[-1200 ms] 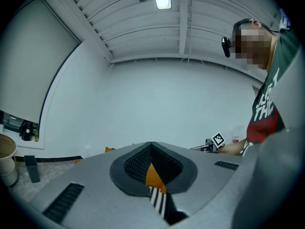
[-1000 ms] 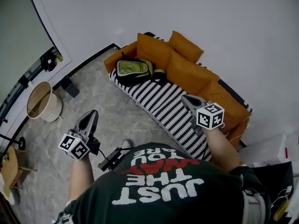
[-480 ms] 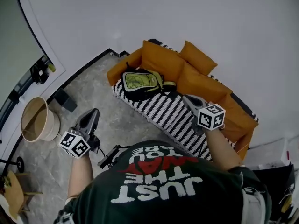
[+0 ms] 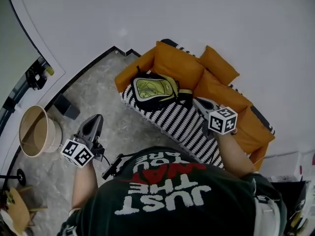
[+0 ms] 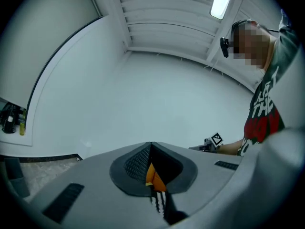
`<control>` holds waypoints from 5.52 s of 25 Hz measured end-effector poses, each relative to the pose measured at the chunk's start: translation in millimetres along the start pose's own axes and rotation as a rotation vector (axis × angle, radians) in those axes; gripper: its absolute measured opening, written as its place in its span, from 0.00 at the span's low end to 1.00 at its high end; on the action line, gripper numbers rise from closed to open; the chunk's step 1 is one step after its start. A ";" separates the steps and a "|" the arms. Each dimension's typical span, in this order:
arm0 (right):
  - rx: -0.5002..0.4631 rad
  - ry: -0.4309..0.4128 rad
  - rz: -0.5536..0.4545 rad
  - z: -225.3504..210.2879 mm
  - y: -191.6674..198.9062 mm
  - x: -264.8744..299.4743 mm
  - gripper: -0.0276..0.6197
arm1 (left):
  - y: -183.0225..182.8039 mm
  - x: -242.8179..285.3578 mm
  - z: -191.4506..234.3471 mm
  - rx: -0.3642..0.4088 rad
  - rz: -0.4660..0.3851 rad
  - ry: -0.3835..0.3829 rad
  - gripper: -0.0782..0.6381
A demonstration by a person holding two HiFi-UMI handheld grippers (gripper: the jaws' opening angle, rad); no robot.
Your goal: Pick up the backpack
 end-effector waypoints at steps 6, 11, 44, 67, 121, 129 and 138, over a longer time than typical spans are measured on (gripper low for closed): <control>0.022 -0.054 0.015 -45.8 -11.0 59.6 0.09 | 1.5 39.2 26.4 0.005 0.033 -0.066 0.13; 0.046 -0.114 0.024 -113.3 -31.5 121.2 0.09 | -4.7 102.5 43.4 0.012 0.035 -0.143 0.13; 0.116 -0.066 0.659 -292.1 184.2 408.4 0.45 | 193.4 311.5 189.3 -0.238 0.332 -0.002 0.13; 0.350 -0.138 0.885 -333.5 357.1 506.7 0.43 | 313.1 300.3 197.9 -0.309 0.376 0.056 0.13; 0.682 -0.538 0.057 -142.3 -221.0 293.6 0.11 | -55.2 248.7 111.7 -0.026 -0.060 0.020 0.12; 0.581 -0.604 -0.108 -114.9 -336.4 260.1 0.11 | -100.1 239.1 113.2 0.052 -0.148 -0.005 0.13; 0.514 -0.609 -0.236 -105.6 -344.3 247.4 0.11 | -64.4 223.8 118.3 0.107 -0.210 0.007 0.12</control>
Point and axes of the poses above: the fingertips, and each gripper's own axes: x forward along the fingers, z to its left, y out of its underside, the point moved 5 cm from there along -x, backward along the fingers, and after that the axes turned 3 degrees about y, right-handed, at the moved point
